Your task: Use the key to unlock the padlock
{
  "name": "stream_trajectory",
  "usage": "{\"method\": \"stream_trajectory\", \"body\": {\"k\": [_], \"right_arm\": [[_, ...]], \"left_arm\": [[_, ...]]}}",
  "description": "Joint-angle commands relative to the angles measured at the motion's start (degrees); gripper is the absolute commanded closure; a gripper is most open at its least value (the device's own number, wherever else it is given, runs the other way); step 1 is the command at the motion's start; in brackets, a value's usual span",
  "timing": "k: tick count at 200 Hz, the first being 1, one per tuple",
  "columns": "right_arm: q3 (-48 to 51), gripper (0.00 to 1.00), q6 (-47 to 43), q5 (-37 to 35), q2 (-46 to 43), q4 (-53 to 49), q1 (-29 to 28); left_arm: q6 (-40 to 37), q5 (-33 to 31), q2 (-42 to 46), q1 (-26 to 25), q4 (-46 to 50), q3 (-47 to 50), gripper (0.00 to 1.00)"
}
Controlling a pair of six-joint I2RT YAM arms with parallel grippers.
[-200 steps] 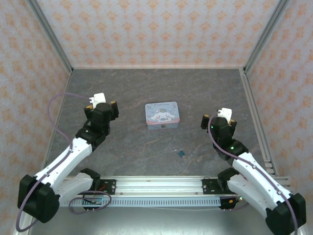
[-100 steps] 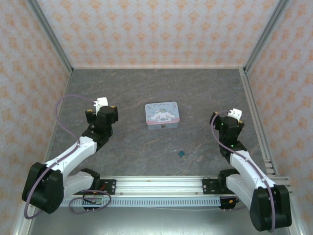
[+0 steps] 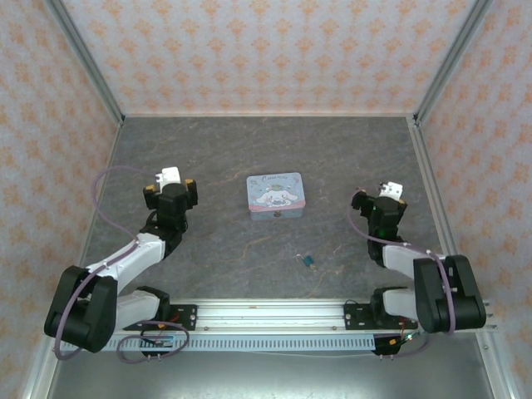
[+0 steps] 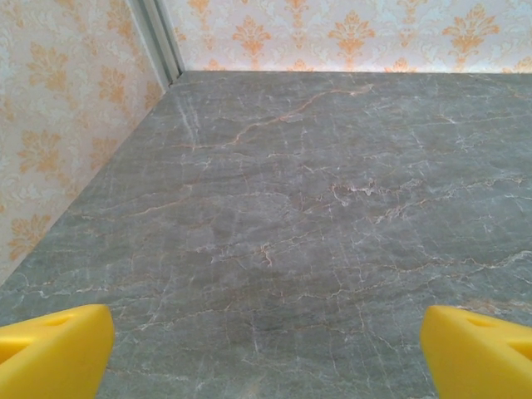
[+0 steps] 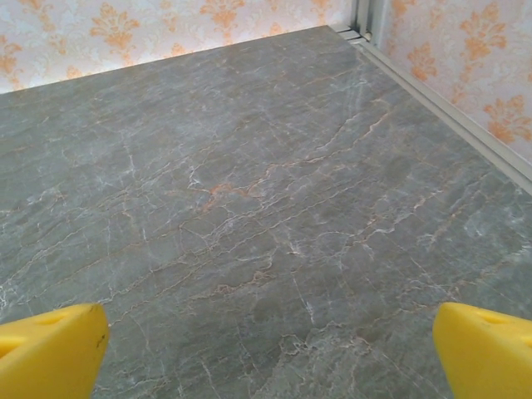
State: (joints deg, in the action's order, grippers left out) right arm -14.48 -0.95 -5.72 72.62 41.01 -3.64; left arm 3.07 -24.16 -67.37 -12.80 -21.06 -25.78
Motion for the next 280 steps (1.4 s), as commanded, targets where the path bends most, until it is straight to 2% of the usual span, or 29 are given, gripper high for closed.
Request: {"method": "stream_trajectory", "body": {"k": [1,66,93,123,131,167,177,209,280], "right_arm": [[-1.6,0.0,-1.9,2.9,2.8,7.1,0.9],[-2.4,0.0,-2.6,4.5,14.1,16.6,1.4],[-4.2,0.0,-2.9,5.6,14.0,13.1,1.5],[-9.7,0.0,-1.7,7.4,14.7,3.1,3.0],[-9.4,0.01,-1.4,8.1,14.7,3.9,3.4],[-9.5,0.01,-1.5,8.1,14.7,3.6,3.5],[-9.6,0.01,-1.6,8.1,14.7,3.6,3.5],[-9.4,0.01,-1.7,8.1,14.5,3.7,3.5],[-9.5,0.01,-1.8,8.1,14.6,3.6,3.5]], "left_arm": [[-1.5,1.4,-1.5,1.3,-6.6,1.1,0.05],[-5.1,6.2,-5.8,4.7,-19.2,5.3,0.05],[-3.9,8.1,-8.0,6.4,-23.8,7.2,0.05],[-3.3,9.0,-11.5,7.2,-27.8,8.2,0.05],[-3.3,9.3,-12.3,7.3,-28.5,8.1,0.05],[-2.6,9.5,-18.3,8.2,-29.3,5.3,0.05],[-1.9,10.6,-17.8,8.7,-23.3,2.8,0.05],[-1.9,11.3,-18.2,9.0,-23.1,2.2,0.0],[-2.0,11.3,-18.2,9.0,-23.0,2.2,0.0]]}}
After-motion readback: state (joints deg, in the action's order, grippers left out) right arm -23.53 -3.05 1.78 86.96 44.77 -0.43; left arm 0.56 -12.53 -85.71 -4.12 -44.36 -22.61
